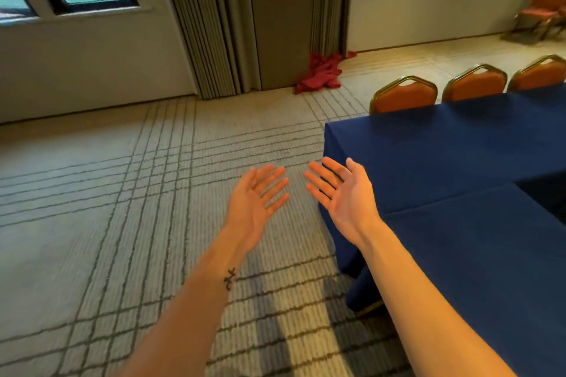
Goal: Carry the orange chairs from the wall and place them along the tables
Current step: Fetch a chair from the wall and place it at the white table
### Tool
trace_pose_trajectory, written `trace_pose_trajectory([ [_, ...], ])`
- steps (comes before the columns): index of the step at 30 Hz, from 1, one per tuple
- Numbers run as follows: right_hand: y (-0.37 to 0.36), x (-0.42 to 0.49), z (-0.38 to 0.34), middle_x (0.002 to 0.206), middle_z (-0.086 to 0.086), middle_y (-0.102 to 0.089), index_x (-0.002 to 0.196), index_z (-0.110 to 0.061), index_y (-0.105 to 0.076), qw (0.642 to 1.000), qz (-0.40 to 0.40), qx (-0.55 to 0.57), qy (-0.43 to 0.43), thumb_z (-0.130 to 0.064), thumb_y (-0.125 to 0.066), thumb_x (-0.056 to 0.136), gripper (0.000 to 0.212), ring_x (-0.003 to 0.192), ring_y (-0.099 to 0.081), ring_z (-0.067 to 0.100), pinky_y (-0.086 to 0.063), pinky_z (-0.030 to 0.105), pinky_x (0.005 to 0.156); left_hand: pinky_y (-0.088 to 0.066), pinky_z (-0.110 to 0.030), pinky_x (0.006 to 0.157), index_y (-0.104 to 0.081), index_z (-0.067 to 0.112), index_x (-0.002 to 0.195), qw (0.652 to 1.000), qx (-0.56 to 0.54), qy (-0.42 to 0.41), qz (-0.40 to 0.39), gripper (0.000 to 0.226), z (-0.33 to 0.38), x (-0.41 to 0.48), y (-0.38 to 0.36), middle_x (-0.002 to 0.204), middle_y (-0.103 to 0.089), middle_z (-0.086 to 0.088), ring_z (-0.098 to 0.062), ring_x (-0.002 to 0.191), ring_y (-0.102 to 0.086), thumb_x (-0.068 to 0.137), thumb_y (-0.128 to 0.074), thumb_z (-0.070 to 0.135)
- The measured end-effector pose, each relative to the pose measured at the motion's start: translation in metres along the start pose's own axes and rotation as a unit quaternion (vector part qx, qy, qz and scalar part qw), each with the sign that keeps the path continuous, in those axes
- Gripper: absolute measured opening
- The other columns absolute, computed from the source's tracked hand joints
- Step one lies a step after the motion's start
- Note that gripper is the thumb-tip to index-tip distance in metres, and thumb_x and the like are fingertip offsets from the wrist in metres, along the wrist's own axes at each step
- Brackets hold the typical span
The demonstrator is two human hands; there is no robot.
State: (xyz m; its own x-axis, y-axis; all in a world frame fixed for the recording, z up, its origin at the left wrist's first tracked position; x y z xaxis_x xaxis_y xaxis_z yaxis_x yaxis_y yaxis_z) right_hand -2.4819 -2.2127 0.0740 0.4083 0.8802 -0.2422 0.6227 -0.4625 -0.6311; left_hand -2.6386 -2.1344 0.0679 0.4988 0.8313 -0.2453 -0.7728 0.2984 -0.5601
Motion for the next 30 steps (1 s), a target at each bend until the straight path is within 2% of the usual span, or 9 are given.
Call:
trace_pose_trajectory([
  [11,-0.067,0.224,-0.009,0.125,0.015,-0.069,0.135,-0.007,-0.055,1.000,0.023,-0.007,-0.002,-0.039,-0.036,0.107,0.046,0.116,-0.067,0.032,-0.047,0.048,0.108,-0.046,-0.053,0.109,-0.060,0.008,0.133,1.000,0.005,-0.027,0.001,0.045,0.086,0.220,0.030,0.128,-0.070,-0.010,-0.030,0.123,-0.064,0.108,-0.039,0.038],
  [20,-0.152,0.415,-0.033,0.125,0.016,-0.069,0.135,-0.007,-0.055,0.998,0.056,0.019,0.018,-0.038,-0.035,0.108,0.046,0.116,-0.067,0.032,-0.045,0.049,0.109,-0.044,-0.054,0.111,-0.059,0.008,0.135,0.999,0.001,-0.010,-0.044,0.047,0.189,0.422,0.038,0.129,-0.070,-0.008,-0.028,0.123,-0.064,0.107,-0.040,0.042],
  [30,-0.151,0.624,-0.046,0.124,0.017,-0.070,0.136,-0.007,-0.054,0.993,0.093,0.063,0.025,-0.039,-0.038,0.106,0.047,0.116,-0.067,0.033,-0.047,0.048,0.107,-0.043,-0.054,0.112,-0.058,0.009,0.135,0.999,-0.015,0.018,-0.040,0.045,0.218,0.633,0.041,0.129,-0.070,-0.009,-0.029,0.122,-0.065,0.108,-0.039,0.040],
])
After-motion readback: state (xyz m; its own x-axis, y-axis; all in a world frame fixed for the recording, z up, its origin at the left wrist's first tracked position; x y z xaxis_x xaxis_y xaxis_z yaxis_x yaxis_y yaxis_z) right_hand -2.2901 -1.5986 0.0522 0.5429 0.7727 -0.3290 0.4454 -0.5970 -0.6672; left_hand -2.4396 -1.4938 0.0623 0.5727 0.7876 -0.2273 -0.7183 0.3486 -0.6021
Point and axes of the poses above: each hand's wrist, its own x-axis towards the middle knuckle, its own y-axis out of the back of the hand, z = x × y, the point moved 10 cm from there along x, towards the middle knuckle
